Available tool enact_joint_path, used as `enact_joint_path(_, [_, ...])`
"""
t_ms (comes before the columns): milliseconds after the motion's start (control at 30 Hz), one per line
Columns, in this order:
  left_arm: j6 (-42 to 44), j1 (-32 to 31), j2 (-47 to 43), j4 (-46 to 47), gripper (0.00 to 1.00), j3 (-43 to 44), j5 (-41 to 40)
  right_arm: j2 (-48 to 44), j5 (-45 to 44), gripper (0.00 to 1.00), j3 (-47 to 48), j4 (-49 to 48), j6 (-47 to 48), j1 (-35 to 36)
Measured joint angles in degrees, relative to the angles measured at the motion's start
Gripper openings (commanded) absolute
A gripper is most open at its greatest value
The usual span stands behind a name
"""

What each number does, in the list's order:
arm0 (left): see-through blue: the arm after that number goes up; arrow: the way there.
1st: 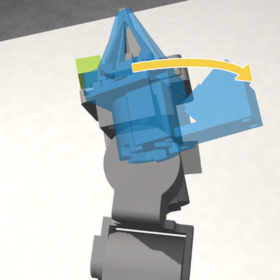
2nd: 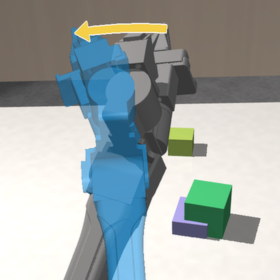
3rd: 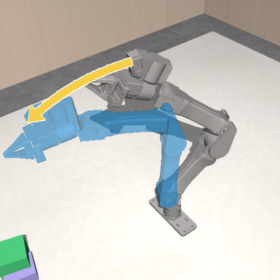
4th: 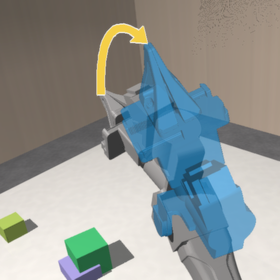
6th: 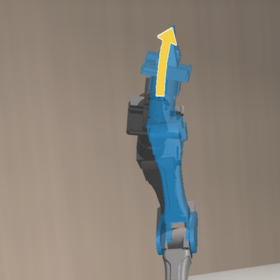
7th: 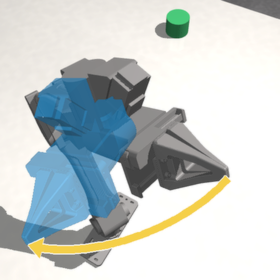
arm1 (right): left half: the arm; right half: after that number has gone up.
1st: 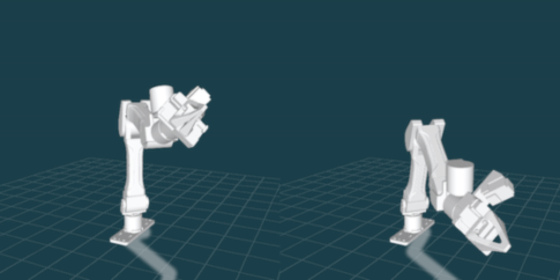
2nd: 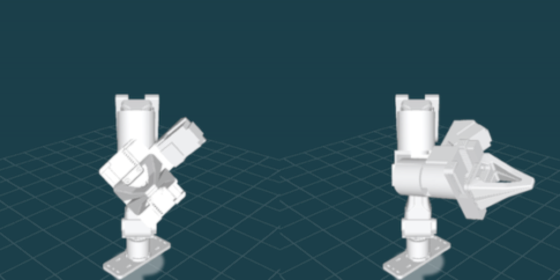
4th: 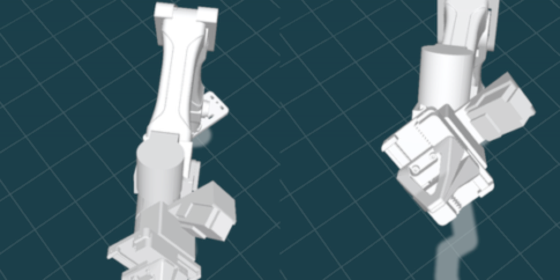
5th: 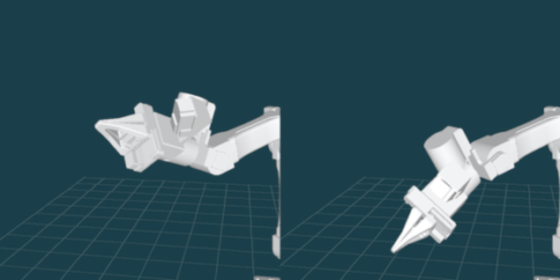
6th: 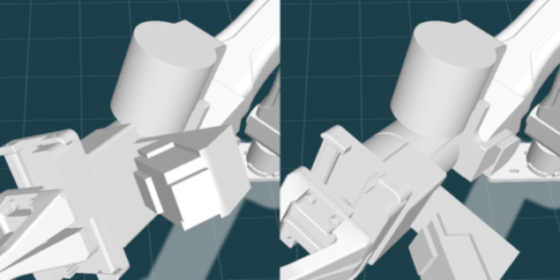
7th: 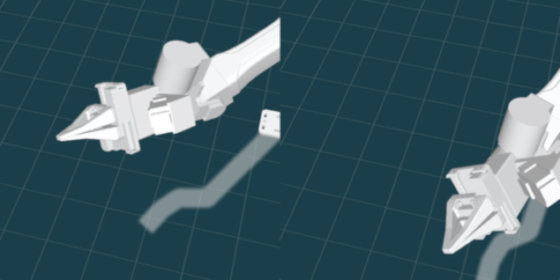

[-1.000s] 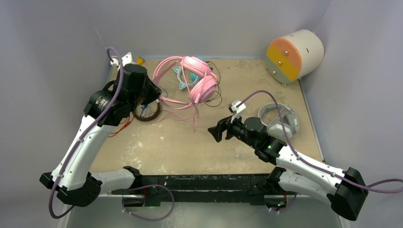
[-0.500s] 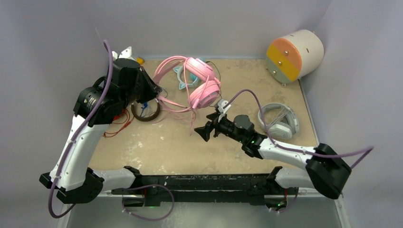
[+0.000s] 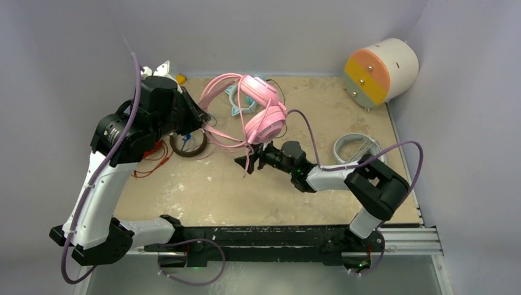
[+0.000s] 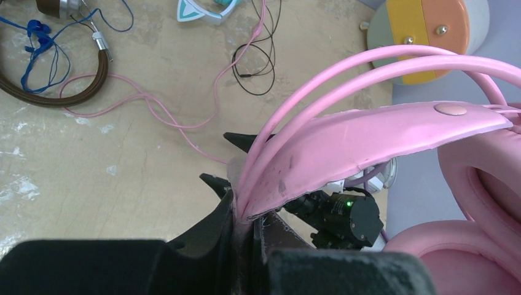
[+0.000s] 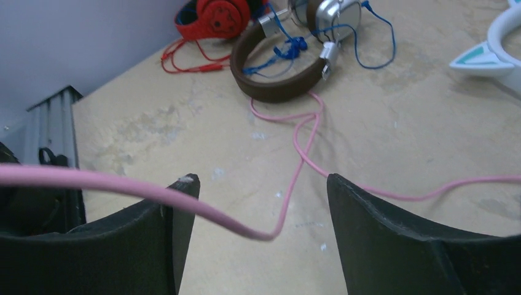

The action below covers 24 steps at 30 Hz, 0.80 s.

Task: Wrap the headphones
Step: Wrap the headphones cable around the headphones.

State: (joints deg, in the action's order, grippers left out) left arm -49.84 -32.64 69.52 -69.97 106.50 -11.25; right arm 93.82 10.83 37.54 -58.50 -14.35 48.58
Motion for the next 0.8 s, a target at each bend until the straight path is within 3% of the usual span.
enact_joint_path(133, [-0.13,0.00,-0.39,-0.11,0.00,-0.11,0.42,2.40,1.25,0.17,1.66,-3.26,-1.84,0.00])
enact_joint_path(200, [-0.39,0.00,-0.63,-0.22,0.00,-0.11,0.35,3.08,1.46,0.00,1.42,-4.33,-3.15,-0.02])
enact_joint_path(533, [-1.64,0.00,-4.04,-0.26,0.00,-0.39,0.76,3.19,0.48,0.00,-6.67,-7.41,-13.60,-4.90])
enact_joint_path(800, [-1.62,0.00,-6.51,-0.13,0.00,-1.14,2.43,0.22,-1.49,0.00,-7.19,0.04,-18.86,-12.00])
